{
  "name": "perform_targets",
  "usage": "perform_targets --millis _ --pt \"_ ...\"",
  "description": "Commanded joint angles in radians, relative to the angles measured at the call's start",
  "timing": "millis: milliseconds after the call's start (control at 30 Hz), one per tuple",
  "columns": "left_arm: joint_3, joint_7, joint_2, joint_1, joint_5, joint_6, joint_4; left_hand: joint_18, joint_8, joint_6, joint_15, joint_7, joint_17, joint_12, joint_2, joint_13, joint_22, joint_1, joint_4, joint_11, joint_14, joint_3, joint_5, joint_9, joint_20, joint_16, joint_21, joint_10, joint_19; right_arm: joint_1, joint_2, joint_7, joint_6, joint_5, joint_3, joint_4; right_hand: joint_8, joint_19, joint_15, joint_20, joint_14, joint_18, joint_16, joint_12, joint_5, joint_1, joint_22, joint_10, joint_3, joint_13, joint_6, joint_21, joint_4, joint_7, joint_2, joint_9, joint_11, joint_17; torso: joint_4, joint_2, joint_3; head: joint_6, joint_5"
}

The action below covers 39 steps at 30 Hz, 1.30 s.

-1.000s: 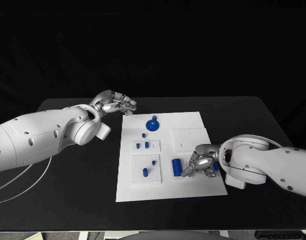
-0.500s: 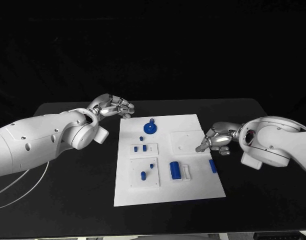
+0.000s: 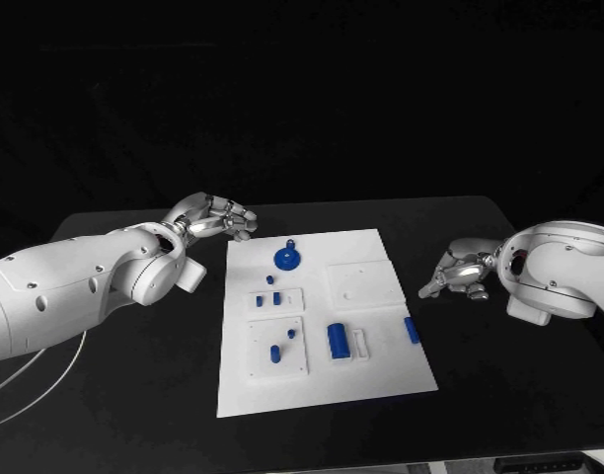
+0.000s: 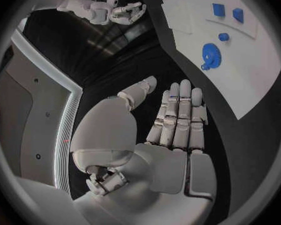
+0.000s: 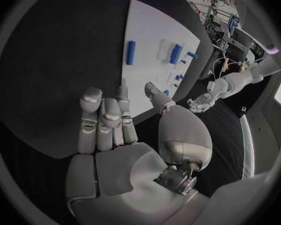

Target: Assemble the parts on the task board

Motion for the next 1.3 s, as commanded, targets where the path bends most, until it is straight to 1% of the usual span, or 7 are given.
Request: perform_targets --millis 33,267,333,433,633,1067,1300 --pt "0.0 0.012 0.001 0.0 0.004 0.013 0.003 0.013 0.006 -0.006 0.002 -0.004 0.001 0.006 -0.001 -0.002 0.002 -0.008 0.006 0.001 0.006 0.002 -0.003 -0.002 0.001 -0.004 -0.005 -0.001 0.007 -0.005 0.006 -0.052 0.013 -0.037 -0.016 -0.013 -0.002 0.001 0.002 0.003 0.002 0.043 -0.002 -0.007 -0.006 -0.002 -0.001 0.006 0.004 0.001 -0.003 -0.004 0.015 0.004 -0.015 0.001 0.002 -0.001 0.0016 0.001 -0.0003 0.001 -0.005" --pt "0.0 0.011 -0.001 0.0 0.004 0.013 0.003 0.013 0.007 -0.006 0.002 -0.004 0.002 0.006 0.0 -0.002 0.002 -0.009 0.007 0.001 0.006 0.002 -0.004 -0.002 0.001 -0.004 -0.005 -0.001 0.007 -0.048 0.03 -0.059 0.006 -0.047 -0.019 -0.021 -0.008 -0.002 0.003 0.004 0.0 0.043 -0.004 -0.011 -0.007 -0.059 -0.003 0.002 -0.008 0.003 -0.012 -0.008 0.077 0.005 -0.045 0.003 0.003 -0.003 0.0022 0.001 0.0008 -0.003 -0.002" --pt "0.0 0.011 -0.001 0.0 0.004 0.014 0.003 0.013 0.007 -0.006 0.002 -0.004 0.002 0.006 0.0 -0.002 0.002 -0.009 0.007 0.001 0.006 0.002 -0.004 -0.002 0.001 -0.004 -0.005 -0.001 0.007 -0.057 0.037 -0.058 0.01 -0.048 -0.02 -0.02 -0.009 -0.007 0.003 0.002 -0.002 0.043 -0.004 -0.012 -0.007 -0.079 -0.001 0.0 -0.032 0.004 -0.015 -0.008 0.079 0.005 -0.04 0.004 0.003 -0.002 0.0028 0.001 0.0007 -0.004 -0.002" --pt "0.0 0.011 -0.002 0.0 0.004 0.014 0.003 0.013 0.007 -0.006 0.002 -0.004 0.002 0.006 0.0 -0.002 0.002 -0.009 0.007 0.001 0.006 0.002 -0.004 -0.002 0.001 -0.005 -0.005 -0.001 0.007 -0.068 0.046 -0.059 0.012 -0.061 -0.021 -0.017 -0.012 -0.021 0.002 -0.005 -0.007 0.043 -0.003 -0.014 -0.003 -0.117 0.003 -0.006 -0.112 0.009 -0.02 -0.009 0.038 0.003 -0.001 0.008 0.002 0.0 0.0024 0.001 0.0003 -0.006 -0.001" --pt "0.0 0.01 -0.004 0.0 0.004 0.015 0.004 0.013 0.007 -0.006 0.002 -0.004 0.002 0.006 0.0 -0.002 0.002 -0.009 0.008 0.001 0.006 0.002 -0.004 -0.002 0.001 -0.005 -0.005 -0.001 0.007 -0.086 0.055 -0.057 0.019 -0.07 -0.022 -0.012 -0.015 -0.025 0.0 -0.009 -0.009 0.043 -0.005 -0.017 -0.005 -0.138 0.003 -0.007 -0.15 0.011 -0.02 -0.012 0.012 0.003 0.017 0.008 0.001 0.0 0.0022 0.001 -0.0007 -0.009 -0.002" --pt "0.0 0.007 -0.007 0.0 0.004 0.022 0.005 0.013 0.007 -0.006 0.002 -0.004 0.004 0.006 0.0 -0.003 0.003 -0.009 0.008 0.001 0.006 0.002 -0.004 -0.002 0.001 -0.006 -0.006 -0.001 0.007 -0.115 0.082 -0.061 0.026 -0.083 -0.027 -0.032 -0.017 -0.018 0.0 -0.009 -0.006 0.043 -0.005 -0.019 -0.008 -0.085 0.002 -0.003 -0.143 0.013 -0.013 -0.011 -0.046 0.003 0.046 0.01 0.001 -0.001 0.0018 0.001 -0.0007 -0.013 -0.002" --pt "0.0 0.006 -0.009 0.0 0.004 0.022 0.005 0.013 0.007 -0.006 0.002 -0.004 0.004 0.006 0.0 -0.003 0.003 -0.009 0.009 0.001 0.006 0.002 -0.004 -0.002 0.001 -0.006 -0.006 0.0 0.007 -0.122 0.096 -0.06 0.019 -0.083 -0.028 -0.043 -0.015 -0.01 0.0 -0.006 -0.003 0.043 -0.005 -0.019 -0.009 -0.03 0.0 0.002 -0.094 0.014 -0.008 -0.01 -0.053 0.002 0.062 0.012 0.001 -0.002 0.0021 0.001 0.0001 -0.014 -0.001"
